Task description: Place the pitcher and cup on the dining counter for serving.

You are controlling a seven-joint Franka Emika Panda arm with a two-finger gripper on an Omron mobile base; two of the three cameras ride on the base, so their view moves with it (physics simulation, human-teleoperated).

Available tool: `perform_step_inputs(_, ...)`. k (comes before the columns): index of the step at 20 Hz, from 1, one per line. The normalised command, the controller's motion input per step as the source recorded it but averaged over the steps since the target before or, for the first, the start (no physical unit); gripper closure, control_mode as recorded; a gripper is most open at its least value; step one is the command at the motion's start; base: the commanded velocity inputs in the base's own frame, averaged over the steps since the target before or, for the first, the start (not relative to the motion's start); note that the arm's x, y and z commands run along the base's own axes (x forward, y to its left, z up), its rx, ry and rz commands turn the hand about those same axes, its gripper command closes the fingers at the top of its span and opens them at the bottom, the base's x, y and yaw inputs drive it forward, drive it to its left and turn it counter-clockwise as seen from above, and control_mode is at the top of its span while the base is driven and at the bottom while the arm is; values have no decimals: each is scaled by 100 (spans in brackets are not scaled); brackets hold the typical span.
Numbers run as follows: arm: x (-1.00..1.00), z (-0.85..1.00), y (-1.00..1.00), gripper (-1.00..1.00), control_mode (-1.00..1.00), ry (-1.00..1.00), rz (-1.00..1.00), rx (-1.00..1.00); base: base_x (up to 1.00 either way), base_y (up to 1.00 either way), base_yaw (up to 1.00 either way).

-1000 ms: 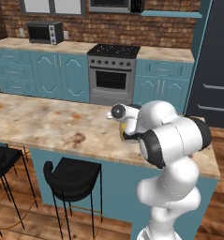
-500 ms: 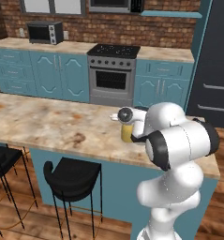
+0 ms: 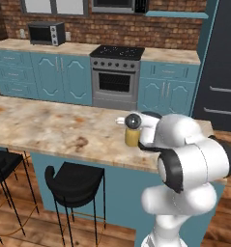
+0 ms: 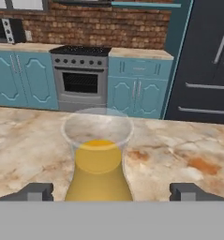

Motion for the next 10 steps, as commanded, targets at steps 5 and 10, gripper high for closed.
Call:
perform_step_inputs(5,-61,71,34,-100,-100,7,4,-1,0,0,0)
perform_step_inputs(10,-67,90,9,-100,-100,12,7,0,0,0,0)
